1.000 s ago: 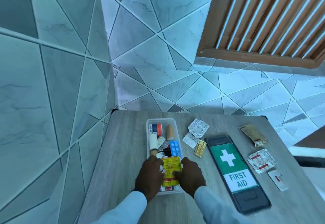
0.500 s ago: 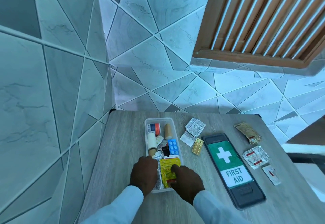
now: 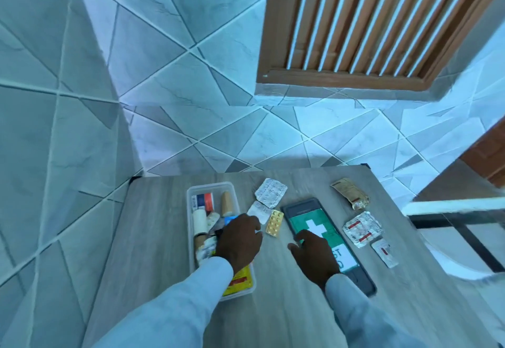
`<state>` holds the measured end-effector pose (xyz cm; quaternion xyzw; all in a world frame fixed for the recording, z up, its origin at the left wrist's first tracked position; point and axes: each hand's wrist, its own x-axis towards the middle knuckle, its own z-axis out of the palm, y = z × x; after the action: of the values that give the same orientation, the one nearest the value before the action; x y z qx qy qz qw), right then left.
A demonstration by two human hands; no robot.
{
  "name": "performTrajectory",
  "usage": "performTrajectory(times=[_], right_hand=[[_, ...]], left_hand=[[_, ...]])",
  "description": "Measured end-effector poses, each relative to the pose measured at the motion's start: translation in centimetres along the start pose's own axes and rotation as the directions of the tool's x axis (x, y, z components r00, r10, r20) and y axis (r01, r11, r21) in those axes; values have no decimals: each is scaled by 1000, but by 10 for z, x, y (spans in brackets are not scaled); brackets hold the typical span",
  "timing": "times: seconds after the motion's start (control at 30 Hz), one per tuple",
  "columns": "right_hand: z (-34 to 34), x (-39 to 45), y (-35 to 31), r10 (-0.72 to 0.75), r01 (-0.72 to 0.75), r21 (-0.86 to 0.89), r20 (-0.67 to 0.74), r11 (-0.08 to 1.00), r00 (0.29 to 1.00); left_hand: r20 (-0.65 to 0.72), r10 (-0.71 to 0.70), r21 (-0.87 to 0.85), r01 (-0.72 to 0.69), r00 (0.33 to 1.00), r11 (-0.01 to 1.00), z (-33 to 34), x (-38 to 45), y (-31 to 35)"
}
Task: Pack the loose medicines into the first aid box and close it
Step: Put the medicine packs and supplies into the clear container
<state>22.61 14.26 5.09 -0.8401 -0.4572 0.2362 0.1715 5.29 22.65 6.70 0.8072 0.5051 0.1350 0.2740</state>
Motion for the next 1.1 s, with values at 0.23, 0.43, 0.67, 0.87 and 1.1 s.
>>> performTrajectory(times=[0.23, 0.43, 0.67, 0.87, 1.1], right_hand=[[-62, 49, 119, 179, -178, 22, -84, 984, 980], [-102, 93, 194, 367, -375, -126, -85, 918, 926], [-104, 118, 221, 397, -384, -140, 87, 913, 914], [-114, 128, 221, 376, -371, -62, 122, 927, 919], [-141, 160, 213, 285, -333, 202, 233, 921, 930]], left_hand=[[71, -180, 68, 175, 981, 982, 57, 54, 41], [117, -485, 176, 462, 867, 869, 85, 117, 37], [33, -587, 287, 555, 809, 781, 106, 127, 28], [6, -635, 144, 628, 773, 765, 99, 125, 29], [43, -596, -59, 597, 802, 800, 105, 123, 25]])
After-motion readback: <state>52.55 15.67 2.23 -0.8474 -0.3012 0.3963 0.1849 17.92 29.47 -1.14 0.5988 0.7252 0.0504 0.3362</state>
